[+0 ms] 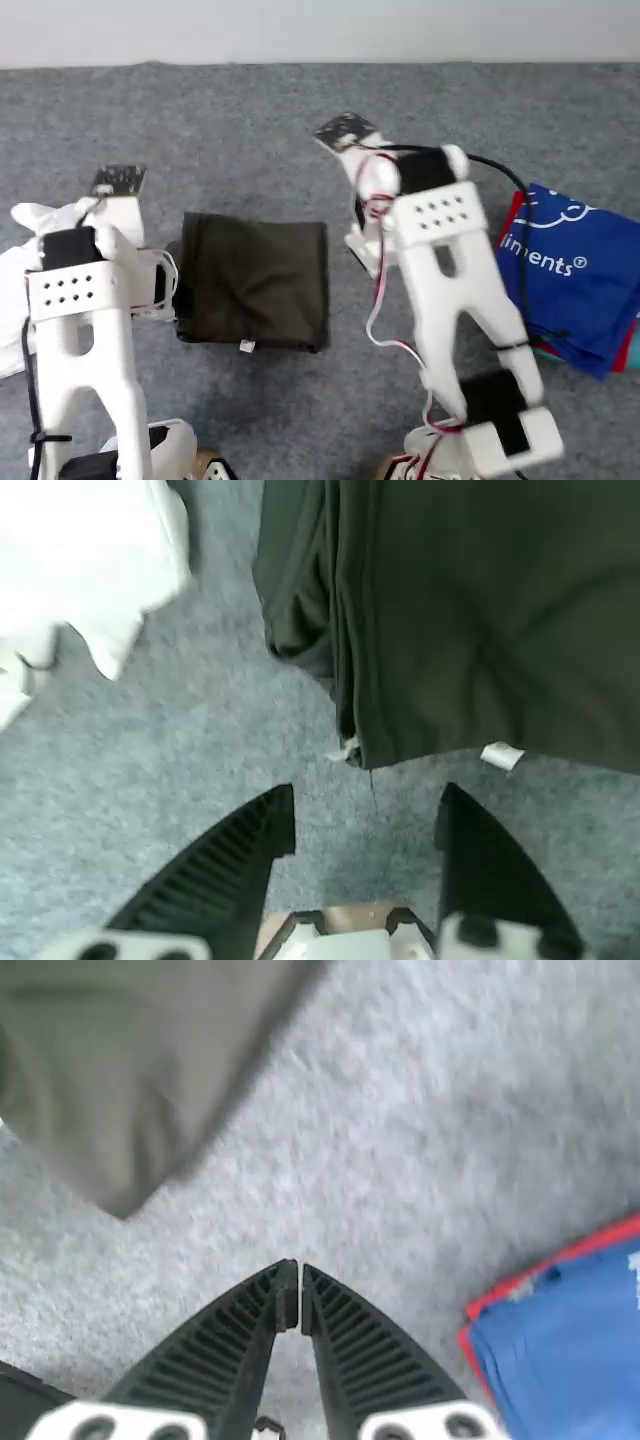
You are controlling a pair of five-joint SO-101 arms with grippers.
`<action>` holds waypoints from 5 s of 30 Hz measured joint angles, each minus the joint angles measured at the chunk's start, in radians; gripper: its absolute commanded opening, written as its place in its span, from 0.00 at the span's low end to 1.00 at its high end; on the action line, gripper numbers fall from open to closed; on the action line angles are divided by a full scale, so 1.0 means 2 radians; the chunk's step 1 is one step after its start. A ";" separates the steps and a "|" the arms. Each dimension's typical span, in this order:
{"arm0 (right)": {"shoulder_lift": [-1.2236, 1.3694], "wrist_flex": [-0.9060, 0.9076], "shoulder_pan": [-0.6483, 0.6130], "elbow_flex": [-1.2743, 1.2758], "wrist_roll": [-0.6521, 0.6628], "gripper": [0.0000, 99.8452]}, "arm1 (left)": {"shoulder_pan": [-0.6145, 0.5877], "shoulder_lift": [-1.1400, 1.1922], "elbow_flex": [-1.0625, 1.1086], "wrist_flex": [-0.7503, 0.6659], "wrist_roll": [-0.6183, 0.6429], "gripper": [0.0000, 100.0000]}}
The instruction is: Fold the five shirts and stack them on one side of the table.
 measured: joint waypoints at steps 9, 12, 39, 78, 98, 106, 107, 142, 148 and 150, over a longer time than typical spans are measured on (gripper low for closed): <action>-0.143 0.000 0.073 0.143 0.000 0.01 | 0.001 0.000 0.102 -0.093 0.000 0.25; -0.173 0.000 0.086 0.165 0.000 0.01 | 0.001 0.000 0.140 -0.130 -0.004 0.25; -0.192 0.000 0.098 0.192 0.000 0.01 | 0.007 0.000 0.267 -0.338 -0.009 0.09; -0.191 -0.005 0.017 0.192 0.000 0.01 | -0.055 0.000 0.056 -0.192 -0.041 0.11; 0.059 -0.272 -0.219 0.192 -0.032 0.01 | -0.184 0.000 -0.001 -0.206 -0.061 0.01; 0.171 -0.303 -0.226 0.183 -0.031 0.01 | -0.286 0.000 -0.024 -0.203 -0.087 0.01; 0.177 -0.299 -0.226 0.174 -0.029 0.01 | -0.292 0.000 -0.024 -0.203 -0.090 0.01; 0.318 -0.157 -0.232 -0.079 -0.503 0.37 | -0.301 0.000 -0.024 -0.203 -0.093 0.01; 0.357 -0.226 -0.233 -0.088 -0.503 0.31 | -0.301 0.000 -0.024 -0.203 -0.093 0.01; 0.366 -0.229 -0.234 -0.092 -0.503 0.28 | -0.301 0.000 -0.024 -0.203 -0.093 0.01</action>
